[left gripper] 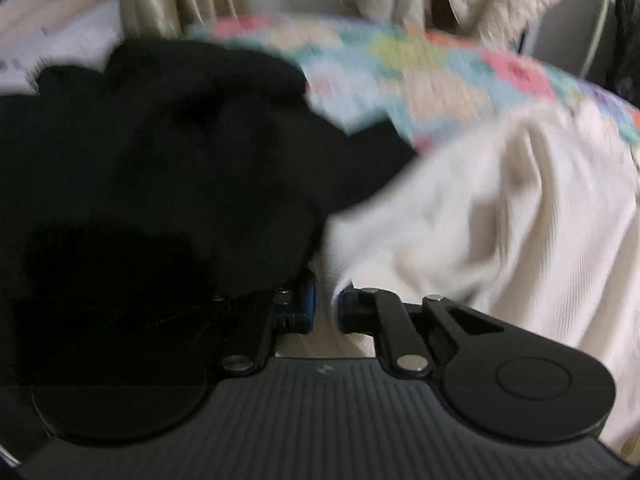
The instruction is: Fold clothes
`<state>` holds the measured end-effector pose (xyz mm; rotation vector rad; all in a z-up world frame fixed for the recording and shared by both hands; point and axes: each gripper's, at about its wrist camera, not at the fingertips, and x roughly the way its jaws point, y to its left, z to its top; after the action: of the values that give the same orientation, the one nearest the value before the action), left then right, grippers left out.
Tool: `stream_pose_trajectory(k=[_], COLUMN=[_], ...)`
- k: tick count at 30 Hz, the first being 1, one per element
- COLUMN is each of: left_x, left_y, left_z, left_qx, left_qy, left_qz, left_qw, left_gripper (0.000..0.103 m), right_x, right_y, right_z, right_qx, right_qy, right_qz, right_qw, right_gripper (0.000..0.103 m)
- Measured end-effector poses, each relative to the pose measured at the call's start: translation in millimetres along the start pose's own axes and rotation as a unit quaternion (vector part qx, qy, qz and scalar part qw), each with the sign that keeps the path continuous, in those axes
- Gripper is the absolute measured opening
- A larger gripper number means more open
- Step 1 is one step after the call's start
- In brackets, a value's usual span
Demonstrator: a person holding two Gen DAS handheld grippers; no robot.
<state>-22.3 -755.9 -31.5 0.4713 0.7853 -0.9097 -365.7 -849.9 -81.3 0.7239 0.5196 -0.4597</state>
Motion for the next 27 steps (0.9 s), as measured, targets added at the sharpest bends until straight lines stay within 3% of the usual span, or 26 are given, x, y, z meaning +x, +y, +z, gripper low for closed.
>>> stream_pose_trajectory(k=[9,13,15,16,20,24,27], left_x=[-100.4,-130.7,-142.7,-148.2,-156.0,-146.9,-125.9], left_y=[-0.8,-16.5,-24.6,-28.8,-62.3,-122.1,-169.4], left_z=[66.2,80.6,84.9,86.3,64.8,25.6,-6.7], left_qx=[0.002,0.017,0.012,0.004,-0.057,-0.064,-0.066], left_qy=[-0.156,-0.188,-0.191,-0.189,-0.145,-0.086,-0.032], left_qz=[0.014,0.021,0.006,-0.011,-0.16,-0.284,-0.36], left_qw=[0.9877,0.9817,0.9816,0.9819,0.9747,0.9529,0.93], left_gripper=[0.01,0.009,0.009,0.009,0.009,0.009,0.009], right_x=[-3.3,-11.9,-16.1,-18.6,-41.4,-68.9,-73.8], right_y=[-6.2,-11.7,-17.5,-22.9,-53.3,-94.6,-109.0], right_z=[0.0,1.4,2.7,4.8,9.2,9.5,5.9], right_qx=[0.016,0.025,0.034,0.042,0.091,0.165,0.197], right_qy=[-0.006,-0.012,-0.018,-0.024,-0.075,-0.119,-0.117], right_qz=[0.005,0.008,0.004,0.002,-0.034,-0.053,-0.048], right_qw=[1.0,1.0,0.999,0.999,0.993,0.978,0.972], right_gripper=[0.055,0.055,0.055,0.055,0.055,0.055,0.055])
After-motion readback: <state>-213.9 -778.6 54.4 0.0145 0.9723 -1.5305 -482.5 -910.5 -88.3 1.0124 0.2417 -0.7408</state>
